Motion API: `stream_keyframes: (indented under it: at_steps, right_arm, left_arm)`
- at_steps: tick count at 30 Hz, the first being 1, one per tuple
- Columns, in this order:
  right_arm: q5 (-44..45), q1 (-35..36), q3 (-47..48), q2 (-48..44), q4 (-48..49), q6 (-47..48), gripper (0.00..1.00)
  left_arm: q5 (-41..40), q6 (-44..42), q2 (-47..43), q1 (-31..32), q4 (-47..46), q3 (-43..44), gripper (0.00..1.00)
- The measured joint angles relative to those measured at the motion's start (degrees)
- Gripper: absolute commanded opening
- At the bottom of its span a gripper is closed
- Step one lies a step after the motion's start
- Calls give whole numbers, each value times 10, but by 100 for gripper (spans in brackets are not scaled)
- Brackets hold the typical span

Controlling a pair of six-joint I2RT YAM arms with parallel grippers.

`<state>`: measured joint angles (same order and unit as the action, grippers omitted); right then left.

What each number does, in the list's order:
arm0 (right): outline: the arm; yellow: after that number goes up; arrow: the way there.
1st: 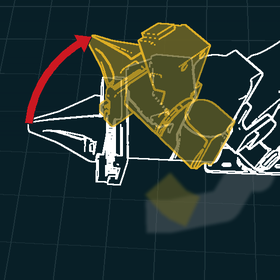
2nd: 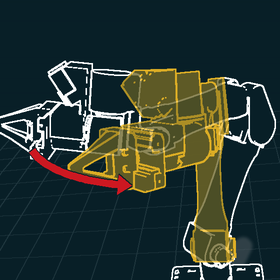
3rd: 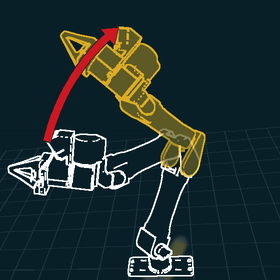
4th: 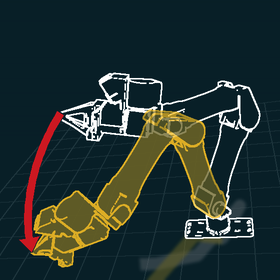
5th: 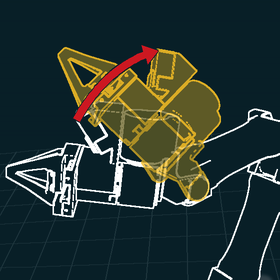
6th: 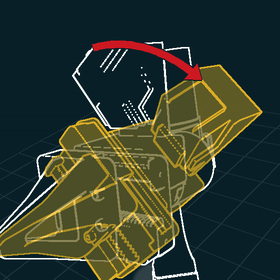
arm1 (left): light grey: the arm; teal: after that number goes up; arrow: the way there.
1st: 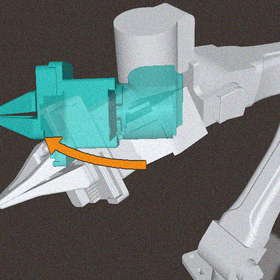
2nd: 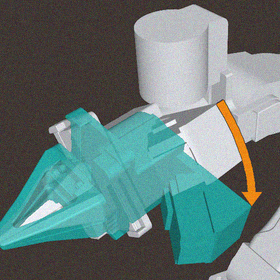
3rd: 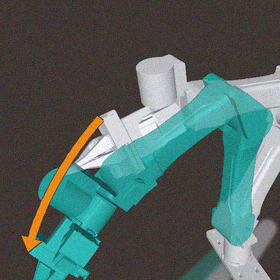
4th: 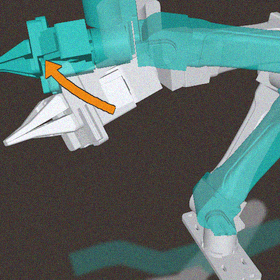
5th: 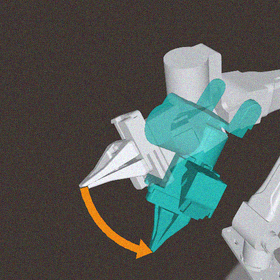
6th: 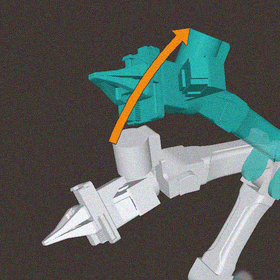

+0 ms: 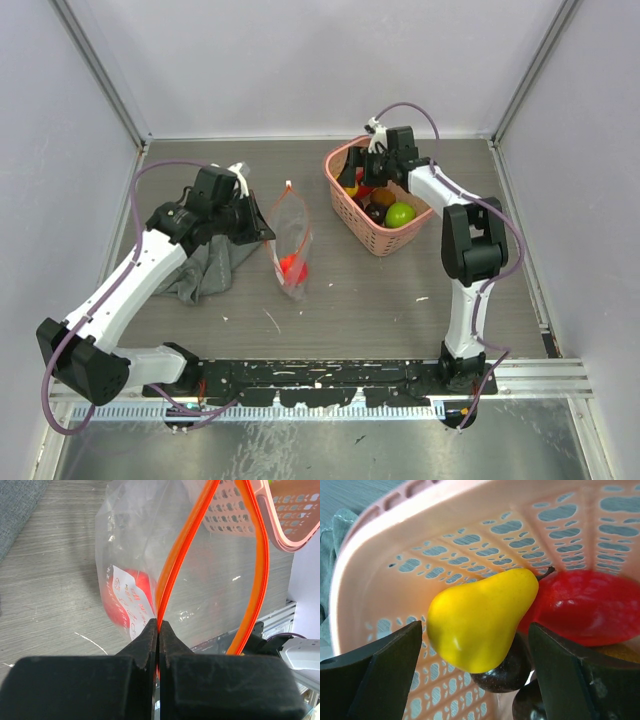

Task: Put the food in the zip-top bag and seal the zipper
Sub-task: Pick up the fake fruit from the bin.

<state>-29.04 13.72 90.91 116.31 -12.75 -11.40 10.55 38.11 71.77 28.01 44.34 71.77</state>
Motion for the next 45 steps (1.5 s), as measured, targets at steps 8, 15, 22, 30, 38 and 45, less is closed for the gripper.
stream_keyframes:
  at_steps: [8, 15, 22, 30, 38, 45]
  right_arm:
    - [-38, 0, -4, 32, 21, -7, 84]
    - [-43, 0, -6, 33, 26, -9, 62]
    - [-37, 0, -24, 18, 30, -2, 48]
    - [10, 0, -60, -61, -5, 27, 37]
    - [58, 0, -96, -156, -23, 44, 35]
    - [90, 15, -142, -255, -33, 52, 35]
  left_arm:
    - [4, 1, 0, 0, 0, -10, 0]
    - [8, 2, 0, 0, -6, -14, 0]
    - [9, 2, 0, 0, -9, -17, 0]
    - [9, 2, 0, 0, -9, -17, 0]
    - [12, 2, 0, 0, -11, -17, 0]
    - [12, 2, 0, 0, -12, -17, 0]
